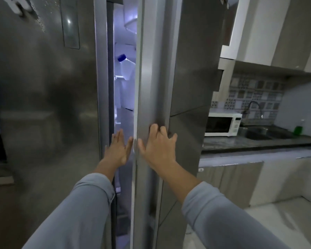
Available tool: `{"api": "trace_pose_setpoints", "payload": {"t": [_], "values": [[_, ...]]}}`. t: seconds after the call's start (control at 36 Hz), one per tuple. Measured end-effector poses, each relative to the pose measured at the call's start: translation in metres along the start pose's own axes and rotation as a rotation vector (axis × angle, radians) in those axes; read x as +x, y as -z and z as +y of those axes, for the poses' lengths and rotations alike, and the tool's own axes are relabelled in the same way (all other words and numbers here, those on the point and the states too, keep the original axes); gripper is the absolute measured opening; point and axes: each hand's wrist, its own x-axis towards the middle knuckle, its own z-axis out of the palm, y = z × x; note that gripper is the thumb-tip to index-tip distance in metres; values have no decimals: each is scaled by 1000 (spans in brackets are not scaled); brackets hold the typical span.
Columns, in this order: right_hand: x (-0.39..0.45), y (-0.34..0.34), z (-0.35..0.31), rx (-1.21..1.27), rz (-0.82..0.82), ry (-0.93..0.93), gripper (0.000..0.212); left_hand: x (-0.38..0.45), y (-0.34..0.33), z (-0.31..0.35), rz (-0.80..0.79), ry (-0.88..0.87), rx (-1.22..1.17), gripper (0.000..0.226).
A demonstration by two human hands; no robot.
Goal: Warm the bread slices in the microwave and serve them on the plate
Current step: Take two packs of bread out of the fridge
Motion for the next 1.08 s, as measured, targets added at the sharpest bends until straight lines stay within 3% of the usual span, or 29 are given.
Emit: {"api": "trace_pose_setpoints", "payload": {"t": [0.19,0.28,0.39,0.58,0.75,0.97,1.08], "values": [[-31,33,33,-9,137,-296,71,-18,-12,44,7,-18,-212,75],[-43,50,47,73,65,-395,72,-20,-12,55,26,-18,-320,76],[-56,68,64,119,85,-525,69,-20,-10,66,-33,8,-379,75],[-73,77,87,208,188,-792,61,-24,-14,90,-112,-93,-502,65],[-98,88,89,-80,133,-755,82,-37,-31,111,-202,-206,-491,60],[-115,77,102,51,60,-628,72,-44,-52,134,-296,-322,-494,50],[-113,75,119,138,38,-630,67,-40,-63,141,-323,-376,-405,83]]}}
